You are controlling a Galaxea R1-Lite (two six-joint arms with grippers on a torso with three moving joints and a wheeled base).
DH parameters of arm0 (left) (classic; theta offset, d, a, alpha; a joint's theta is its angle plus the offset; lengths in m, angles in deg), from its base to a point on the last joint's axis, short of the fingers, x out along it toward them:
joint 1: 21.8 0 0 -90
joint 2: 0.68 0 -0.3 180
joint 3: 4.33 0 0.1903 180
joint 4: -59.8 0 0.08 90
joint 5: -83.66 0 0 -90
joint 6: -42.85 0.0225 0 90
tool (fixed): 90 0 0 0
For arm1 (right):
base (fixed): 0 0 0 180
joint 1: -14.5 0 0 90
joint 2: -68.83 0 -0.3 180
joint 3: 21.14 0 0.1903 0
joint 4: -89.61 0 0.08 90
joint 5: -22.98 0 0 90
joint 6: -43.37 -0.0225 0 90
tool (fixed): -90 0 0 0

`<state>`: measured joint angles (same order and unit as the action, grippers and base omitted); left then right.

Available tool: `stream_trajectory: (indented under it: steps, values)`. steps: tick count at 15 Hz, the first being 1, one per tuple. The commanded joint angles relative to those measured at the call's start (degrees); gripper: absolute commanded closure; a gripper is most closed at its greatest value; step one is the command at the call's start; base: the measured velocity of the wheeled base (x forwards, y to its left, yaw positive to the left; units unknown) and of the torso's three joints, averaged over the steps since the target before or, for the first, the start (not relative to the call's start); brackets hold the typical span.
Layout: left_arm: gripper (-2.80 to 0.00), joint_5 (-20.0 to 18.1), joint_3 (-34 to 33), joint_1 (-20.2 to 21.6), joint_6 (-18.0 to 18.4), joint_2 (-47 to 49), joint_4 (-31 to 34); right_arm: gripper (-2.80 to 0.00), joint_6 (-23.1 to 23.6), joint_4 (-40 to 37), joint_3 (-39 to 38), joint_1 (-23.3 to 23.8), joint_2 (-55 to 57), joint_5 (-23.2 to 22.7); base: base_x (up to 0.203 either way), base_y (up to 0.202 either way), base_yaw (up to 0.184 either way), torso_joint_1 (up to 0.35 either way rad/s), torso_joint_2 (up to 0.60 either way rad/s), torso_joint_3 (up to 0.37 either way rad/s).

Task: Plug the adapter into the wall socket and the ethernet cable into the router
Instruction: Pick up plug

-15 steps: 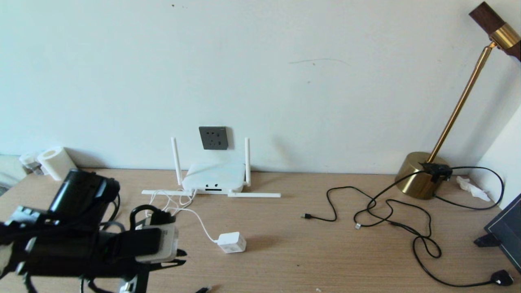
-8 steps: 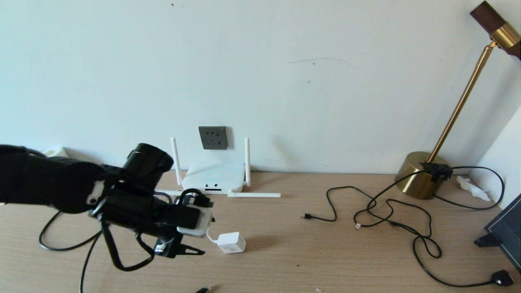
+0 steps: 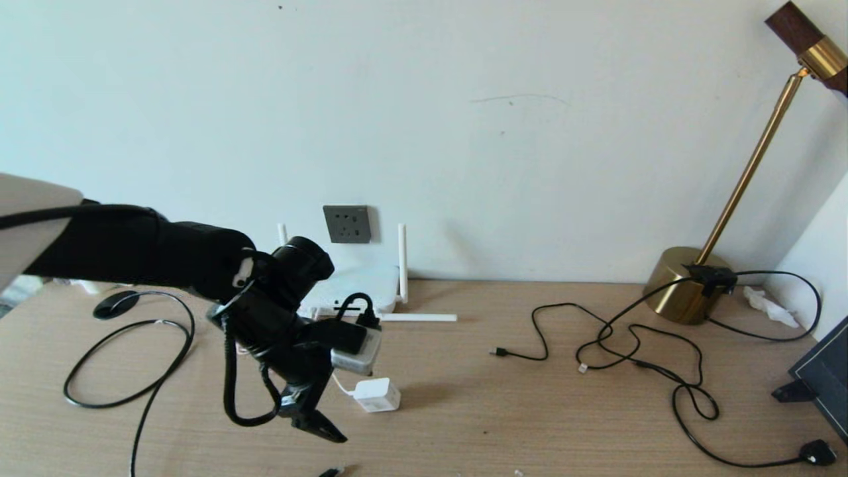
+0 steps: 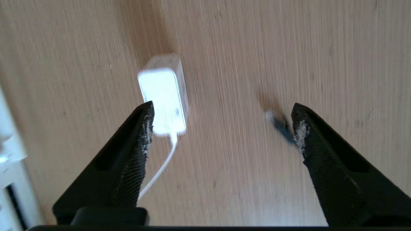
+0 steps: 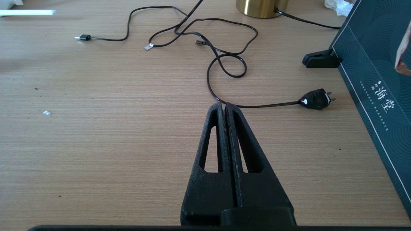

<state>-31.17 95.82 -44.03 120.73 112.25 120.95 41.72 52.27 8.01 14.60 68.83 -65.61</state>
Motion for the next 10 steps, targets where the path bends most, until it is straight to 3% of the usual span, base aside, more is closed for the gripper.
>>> stream_trajectory:
  steps: [1,5,10]
  values:
    - [-2.8,-1.5,3.0,-1.6,-2.5,3.5,0.2,0.0,0.0,-0.1,0.0,0.0,0.0,0.0,0.0,0.0,0.0,0.0,0.0,0.0]
    - [-2.8,-2.1,8.3,-2.0,-4.2,7.1,0.3,0.0,0.0,-0.1,0.0,0.0,0.0,0.1,0.0,0.0,0.0,0.0,0.0,0.0]
    - [-2.8,0.0,8.6,-1.6,-4.8,7.1,2.9,0.0,0.0,-0.1,0.0,0.0,0.0,0.1,0.0,0.0,0.0,0.0,0.0,0.0]
